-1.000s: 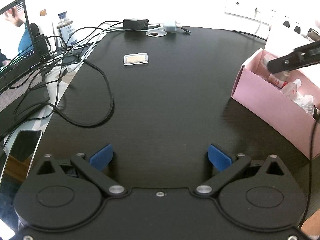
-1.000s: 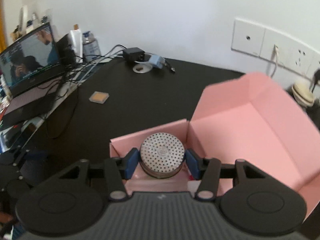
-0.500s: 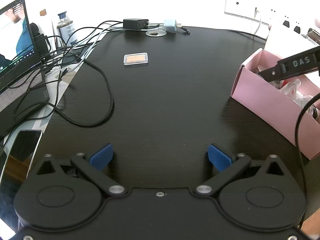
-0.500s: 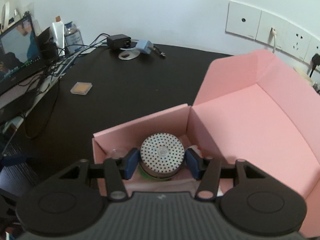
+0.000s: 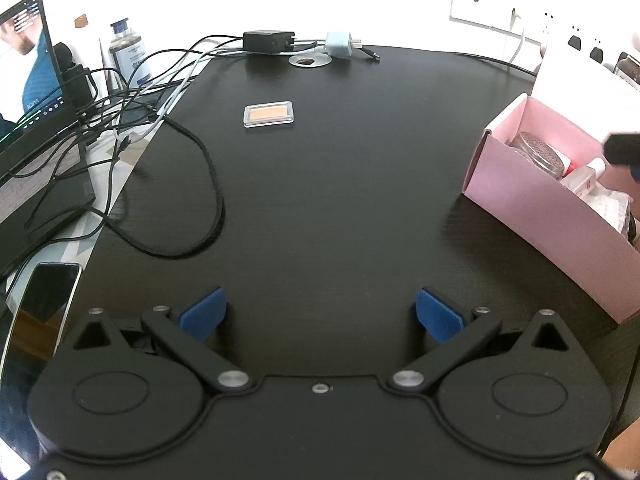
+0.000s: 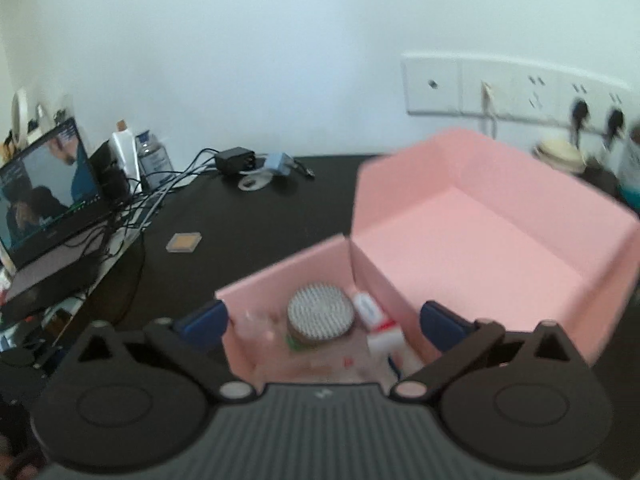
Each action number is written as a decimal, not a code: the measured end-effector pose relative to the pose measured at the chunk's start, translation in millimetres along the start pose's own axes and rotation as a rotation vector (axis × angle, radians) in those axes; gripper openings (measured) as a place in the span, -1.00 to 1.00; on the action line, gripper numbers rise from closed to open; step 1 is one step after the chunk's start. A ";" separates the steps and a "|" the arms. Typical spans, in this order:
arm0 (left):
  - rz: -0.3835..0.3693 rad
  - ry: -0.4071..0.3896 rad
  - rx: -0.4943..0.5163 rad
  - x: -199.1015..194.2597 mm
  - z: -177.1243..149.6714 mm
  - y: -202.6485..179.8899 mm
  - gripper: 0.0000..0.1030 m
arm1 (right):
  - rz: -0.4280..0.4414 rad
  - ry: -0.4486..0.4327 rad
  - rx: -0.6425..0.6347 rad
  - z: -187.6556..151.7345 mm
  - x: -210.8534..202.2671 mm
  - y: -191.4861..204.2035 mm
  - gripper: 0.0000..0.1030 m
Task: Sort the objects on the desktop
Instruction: 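Open the right gripper to release the tin in the box, then move the left tool down to the gold card in clear case, then close the left gripper on the gold card case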
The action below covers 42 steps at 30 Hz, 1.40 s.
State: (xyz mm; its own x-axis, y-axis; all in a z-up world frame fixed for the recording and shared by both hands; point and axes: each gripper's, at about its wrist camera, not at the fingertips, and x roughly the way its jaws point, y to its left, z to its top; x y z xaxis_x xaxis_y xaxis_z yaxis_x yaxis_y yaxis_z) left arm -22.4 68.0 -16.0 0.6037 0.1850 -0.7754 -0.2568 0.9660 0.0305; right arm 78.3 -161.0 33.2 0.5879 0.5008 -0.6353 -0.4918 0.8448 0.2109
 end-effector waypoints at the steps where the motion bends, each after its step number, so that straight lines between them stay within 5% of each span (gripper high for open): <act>1: 0.000 0.004 0.001 1.1 1.8 -0.3 1.00 | 0.008 0.013 0.031 -3.4 -1.8 -3.8 0.99; 10: -0.001 0.051 -0.016 17.4 27.4 -2.2 0.99 | -0.052 -0.021 0.126 -12.6 -20.7 -22.8 0.99; 16: -0.036 0.005 -0.025 29.2 48.5 -0.4 0.98 | -0.042 -0.076 0.112 -13.3 -33.4 -25.9 0.99; 27: 0.004 -0.064 -0.013 70.3 96.1 9.5 0.61 | -0.022 -0.114 0.005 -16.9 -47.0 -24.3 0.99; 42: 0.034 -0.093 -0.045 105.0 128.5 26.8 0.38 | 0.080 -0.145 0.021 -9.2 -45.1 -22.8 0.99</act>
State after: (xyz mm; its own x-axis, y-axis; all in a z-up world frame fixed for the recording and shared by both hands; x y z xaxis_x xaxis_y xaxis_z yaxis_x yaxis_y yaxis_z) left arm 131.1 136.6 -15.6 0.6606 0.2356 -0.7128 -0.3108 0.9501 0.0260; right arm 57.1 -204.6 50.2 0.6349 0.5873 -0.5020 -0.5280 0.8042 0.2729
